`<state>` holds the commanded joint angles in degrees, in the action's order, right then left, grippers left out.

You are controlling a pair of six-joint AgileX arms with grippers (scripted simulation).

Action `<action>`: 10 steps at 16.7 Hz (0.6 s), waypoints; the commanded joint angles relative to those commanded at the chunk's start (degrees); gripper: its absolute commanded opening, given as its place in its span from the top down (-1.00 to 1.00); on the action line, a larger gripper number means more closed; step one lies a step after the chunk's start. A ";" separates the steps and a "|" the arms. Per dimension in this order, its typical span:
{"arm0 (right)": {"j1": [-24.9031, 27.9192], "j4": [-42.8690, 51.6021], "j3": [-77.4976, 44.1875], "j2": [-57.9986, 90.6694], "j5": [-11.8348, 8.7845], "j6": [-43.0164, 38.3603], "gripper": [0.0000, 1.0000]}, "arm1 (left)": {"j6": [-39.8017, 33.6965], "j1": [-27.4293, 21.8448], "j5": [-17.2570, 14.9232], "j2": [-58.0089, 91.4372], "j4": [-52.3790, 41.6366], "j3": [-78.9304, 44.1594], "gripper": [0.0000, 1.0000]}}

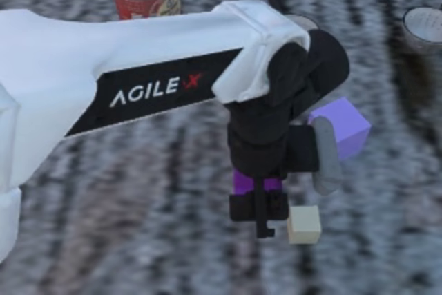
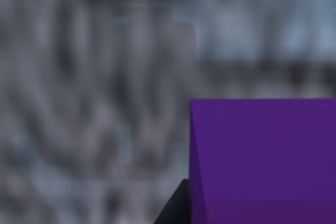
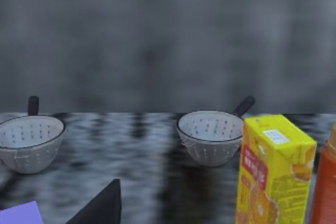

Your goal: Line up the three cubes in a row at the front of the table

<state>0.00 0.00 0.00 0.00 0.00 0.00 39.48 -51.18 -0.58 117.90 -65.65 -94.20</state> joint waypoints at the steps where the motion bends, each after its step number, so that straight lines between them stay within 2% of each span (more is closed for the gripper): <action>1: 0.00 0.00 0.00 0.00 0.00 0.00 -1.00 | 0.00 0.00 0.00 0.00 0.00 0.00 1.00; 5: 0.00 0.00 0.00 0.00 0.00 0.00 -1.00 | 0.05 0.20 -0.08 0.57 2.46 1.85 1.00; 10: 0.00 0.00 0.00 0.00 0.00 0.00 -1.00 | -0.21 0.14 -0.03 4.21 12.35 7.75 1.00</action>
<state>0.00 0.00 0.00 0.00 0.00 0.00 39.27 -51.05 -0.62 122.11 -53.30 -86.45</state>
